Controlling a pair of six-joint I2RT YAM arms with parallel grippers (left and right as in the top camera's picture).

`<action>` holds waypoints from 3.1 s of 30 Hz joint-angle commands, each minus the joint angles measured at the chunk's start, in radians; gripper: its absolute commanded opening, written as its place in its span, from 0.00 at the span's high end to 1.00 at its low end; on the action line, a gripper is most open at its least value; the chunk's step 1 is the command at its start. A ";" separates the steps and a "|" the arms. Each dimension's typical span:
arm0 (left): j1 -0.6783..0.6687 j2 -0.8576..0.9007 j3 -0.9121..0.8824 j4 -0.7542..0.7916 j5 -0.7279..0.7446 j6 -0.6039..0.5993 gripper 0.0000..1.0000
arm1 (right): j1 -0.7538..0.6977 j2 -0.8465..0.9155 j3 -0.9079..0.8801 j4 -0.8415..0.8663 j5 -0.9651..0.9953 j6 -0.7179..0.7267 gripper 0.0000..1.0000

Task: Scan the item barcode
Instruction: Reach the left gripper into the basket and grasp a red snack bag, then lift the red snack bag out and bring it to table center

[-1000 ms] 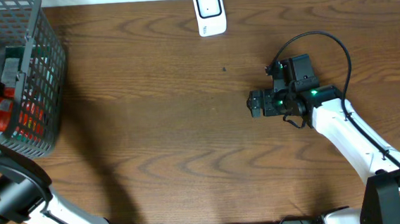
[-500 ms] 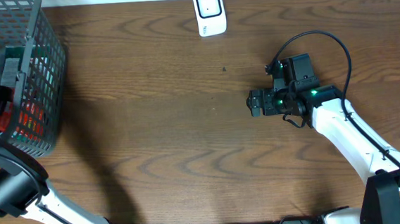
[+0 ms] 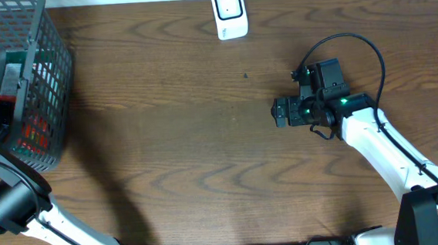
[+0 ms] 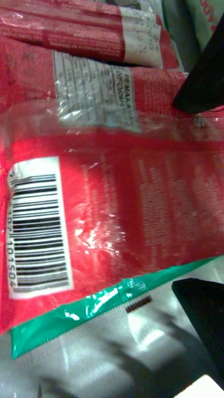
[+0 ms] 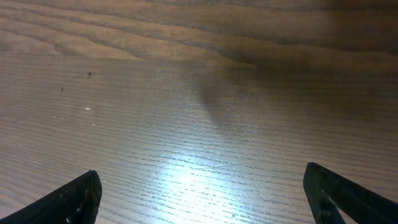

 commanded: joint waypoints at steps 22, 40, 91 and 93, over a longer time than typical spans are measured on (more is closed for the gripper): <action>0.007 -0.128 -0.050 0.047 0.068 0.010 0.93 | 0.003 -0.004 -0.005 0.000 0.007 -0.003 0.01; -0.055 -0.734 -0.043 -0.010 0.321 -0.019 0.92 | -0.048 -0.014 0.038 -0.059 -0.116 0.004 0.01; -1.170 -0.267 -0.394 0.264 0.082 0.137 0.67 | -0.148 -0.071 0.080 -0.203 -0.409 -0.010 0.93; -1.181 -0.267 -0.400 0.267 0.081 0.138 0.67 | -0.111 -0.071 0.080 -0.180 -0.409 0.020 0.99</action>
